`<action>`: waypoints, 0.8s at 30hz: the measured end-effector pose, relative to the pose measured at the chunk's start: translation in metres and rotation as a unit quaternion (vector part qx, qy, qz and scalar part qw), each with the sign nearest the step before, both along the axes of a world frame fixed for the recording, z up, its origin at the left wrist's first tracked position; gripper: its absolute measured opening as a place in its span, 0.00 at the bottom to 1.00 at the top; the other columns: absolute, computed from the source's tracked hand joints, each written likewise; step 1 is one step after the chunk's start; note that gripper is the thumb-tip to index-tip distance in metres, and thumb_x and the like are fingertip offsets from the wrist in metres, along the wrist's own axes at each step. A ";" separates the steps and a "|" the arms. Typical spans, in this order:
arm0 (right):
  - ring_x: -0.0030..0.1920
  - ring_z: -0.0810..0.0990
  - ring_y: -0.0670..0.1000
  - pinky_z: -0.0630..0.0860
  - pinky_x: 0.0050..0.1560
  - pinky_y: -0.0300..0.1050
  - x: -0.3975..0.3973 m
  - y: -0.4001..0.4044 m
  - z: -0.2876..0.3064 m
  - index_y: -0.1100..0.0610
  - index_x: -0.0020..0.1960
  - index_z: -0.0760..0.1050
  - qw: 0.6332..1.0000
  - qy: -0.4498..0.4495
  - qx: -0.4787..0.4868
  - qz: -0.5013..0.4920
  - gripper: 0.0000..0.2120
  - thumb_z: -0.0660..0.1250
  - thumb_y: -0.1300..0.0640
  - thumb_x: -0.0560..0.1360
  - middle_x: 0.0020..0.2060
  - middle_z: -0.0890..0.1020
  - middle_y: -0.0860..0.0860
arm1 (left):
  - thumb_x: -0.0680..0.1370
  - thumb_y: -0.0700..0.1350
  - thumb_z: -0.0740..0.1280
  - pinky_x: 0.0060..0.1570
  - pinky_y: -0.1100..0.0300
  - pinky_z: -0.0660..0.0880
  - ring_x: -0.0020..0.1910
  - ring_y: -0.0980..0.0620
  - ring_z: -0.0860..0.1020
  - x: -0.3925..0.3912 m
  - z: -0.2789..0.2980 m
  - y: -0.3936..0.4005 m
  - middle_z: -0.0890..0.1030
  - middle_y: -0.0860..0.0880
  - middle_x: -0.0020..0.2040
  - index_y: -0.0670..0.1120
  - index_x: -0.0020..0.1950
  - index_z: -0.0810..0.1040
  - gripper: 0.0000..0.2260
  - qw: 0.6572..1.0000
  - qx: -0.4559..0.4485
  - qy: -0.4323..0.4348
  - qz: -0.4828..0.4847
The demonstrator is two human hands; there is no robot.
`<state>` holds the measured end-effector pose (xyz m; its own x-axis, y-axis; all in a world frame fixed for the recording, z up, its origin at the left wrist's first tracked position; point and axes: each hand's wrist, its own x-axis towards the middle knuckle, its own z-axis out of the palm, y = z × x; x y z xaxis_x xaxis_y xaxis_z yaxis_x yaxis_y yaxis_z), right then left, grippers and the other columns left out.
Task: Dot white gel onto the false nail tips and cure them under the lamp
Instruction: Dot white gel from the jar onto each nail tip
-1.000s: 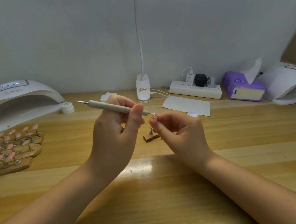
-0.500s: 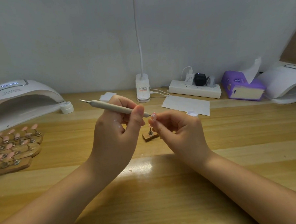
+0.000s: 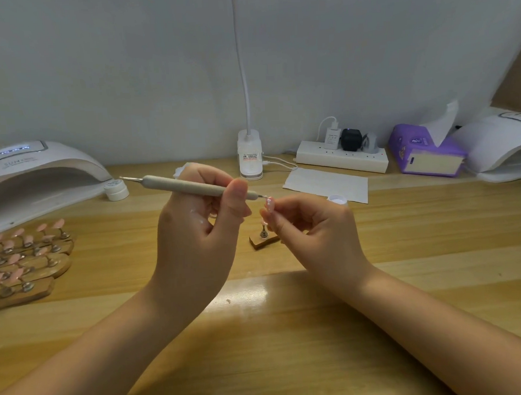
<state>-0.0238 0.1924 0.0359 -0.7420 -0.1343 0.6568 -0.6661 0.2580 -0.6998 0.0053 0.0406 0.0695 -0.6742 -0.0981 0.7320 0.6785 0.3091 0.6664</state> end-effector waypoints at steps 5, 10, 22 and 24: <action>0.39 0.83 0.48 0.80 0.40 0.48 0.001 0.000 0.001 0.59 0.48 0.82 1.000 -0.001 -0.004 -0.002 0.04 0.70 0.61 0.75 0.38 0.84 0.50 | 0.80 0.46 0.63 0.38 0.67 0.75 0.36 0.56 0.80 0.003 0.008 -0.002 0.79 0.53 0.35 0.51 0.46 0.71 0.04 0.999 -0.005 0.032 0.003; 0.39 0.84 0.49 0.80 0.40 0.50 0.001 -0.001 0.001 0.58 0.48 0.82 1.000 0.000 -0.008 0.002 0.04 0.70 0.61 0.75 0.38 0.85 0.51 | 0.79 0.50 0.62 0.38 0.67 0.75 0.35 0.56 0.80 0.003 0.011 -0.002 0.79 0.53 0.34 0.52 0.46 0.71 0.04 0.999 -0.001 0.035 -0.005; 0.38 0.83 0.50 0.80 0.38 0.50 0.000 -0.001 0.000 0.59 0.49 0.81 1.000 0.010 -0.016 0.015 0.05 0.70 0.62 0.74 0.38 0.84 0.52 | 0.76 0.54 0.65 0.35 0.62 0.77 0.34 0.54 0.80 -0.003 0.000 -0.004 0.79 0.50 0.34 0.49 0.44 0.73 0.09 1.000 -0.014 -0.007 0.010; 0.39 0.83 0.50 0.80 0.38 0.51 0.000 0.000 0.000 0.60 0.50 0.81 1.000 0.012 -0.014 0.016 0.05 0.70 0.62 0.74 0.38 0.84 0.53 | 0.76 0.53 0.65 0.35 0.62 0.77 0.34 0.55 0.80 -0.003 0.000 -0.004 0.79 0.51 0.34 0.50 0.44 0.73 0.08 1.000 -0.011 -0.006 0.010</action>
